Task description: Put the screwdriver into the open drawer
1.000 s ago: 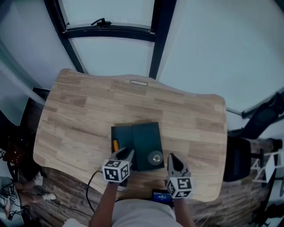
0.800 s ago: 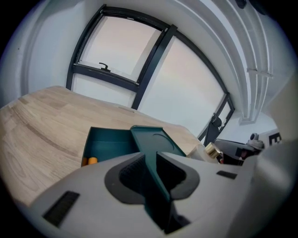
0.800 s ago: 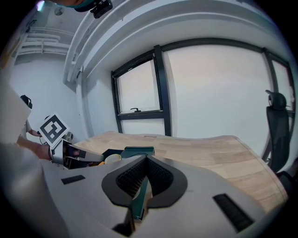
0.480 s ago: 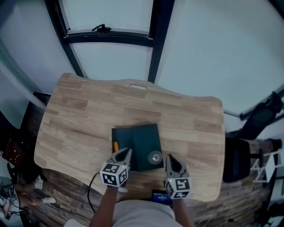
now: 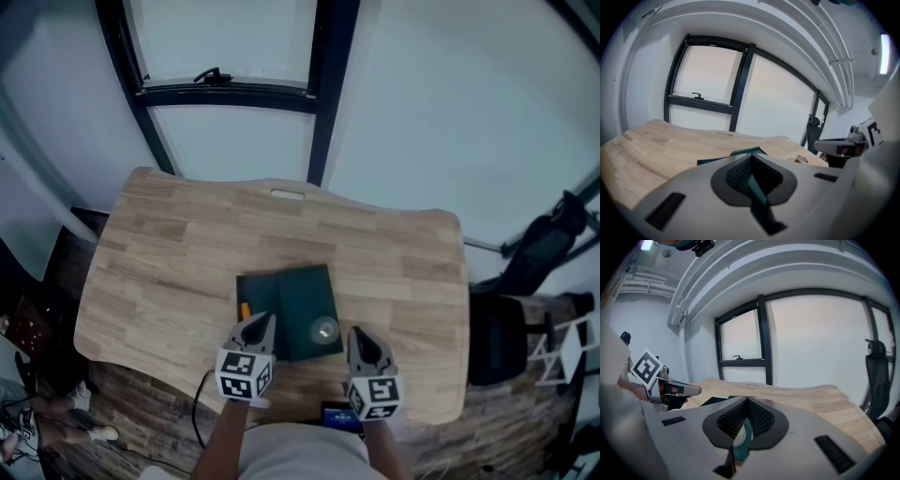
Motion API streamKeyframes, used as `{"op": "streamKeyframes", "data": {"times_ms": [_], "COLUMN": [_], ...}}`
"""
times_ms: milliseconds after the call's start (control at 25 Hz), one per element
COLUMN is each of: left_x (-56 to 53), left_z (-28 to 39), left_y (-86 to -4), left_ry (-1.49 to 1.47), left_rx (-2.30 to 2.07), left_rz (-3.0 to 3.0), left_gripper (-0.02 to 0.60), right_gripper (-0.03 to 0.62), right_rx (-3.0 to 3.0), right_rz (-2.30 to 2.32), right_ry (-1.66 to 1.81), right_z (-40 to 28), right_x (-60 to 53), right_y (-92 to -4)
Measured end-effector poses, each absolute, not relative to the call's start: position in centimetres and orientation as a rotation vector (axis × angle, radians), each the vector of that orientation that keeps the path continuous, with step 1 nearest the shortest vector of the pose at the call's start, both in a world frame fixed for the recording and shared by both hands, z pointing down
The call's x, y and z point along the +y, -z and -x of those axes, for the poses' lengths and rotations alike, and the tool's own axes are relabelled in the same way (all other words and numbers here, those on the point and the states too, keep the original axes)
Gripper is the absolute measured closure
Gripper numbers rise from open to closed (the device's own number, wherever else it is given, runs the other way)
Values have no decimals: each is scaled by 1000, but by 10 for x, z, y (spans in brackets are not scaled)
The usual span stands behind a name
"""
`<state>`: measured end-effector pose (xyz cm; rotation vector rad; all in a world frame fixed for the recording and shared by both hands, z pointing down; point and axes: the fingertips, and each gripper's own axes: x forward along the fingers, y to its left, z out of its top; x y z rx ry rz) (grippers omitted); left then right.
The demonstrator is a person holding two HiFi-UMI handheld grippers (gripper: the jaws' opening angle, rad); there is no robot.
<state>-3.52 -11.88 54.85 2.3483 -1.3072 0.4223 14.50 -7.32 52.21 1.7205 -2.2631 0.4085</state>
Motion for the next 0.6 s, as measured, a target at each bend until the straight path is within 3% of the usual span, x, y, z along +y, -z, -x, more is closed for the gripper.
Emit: {"op": "streamKeyframes", "data": {"times_ms": [600], "left_x": [-103], "left_z": [45], "left_y": [-476], "left_ry": [-347], "left_rx": [-1480], "left_rz": [-2587], "left_gripper": [583], "right_gripper": [597], "right_rx": [-2311], "right_rz": [-1800], "right_ry": [-280], "right_z": [-139], "right_x": [-53], "right_y": [-478]}}
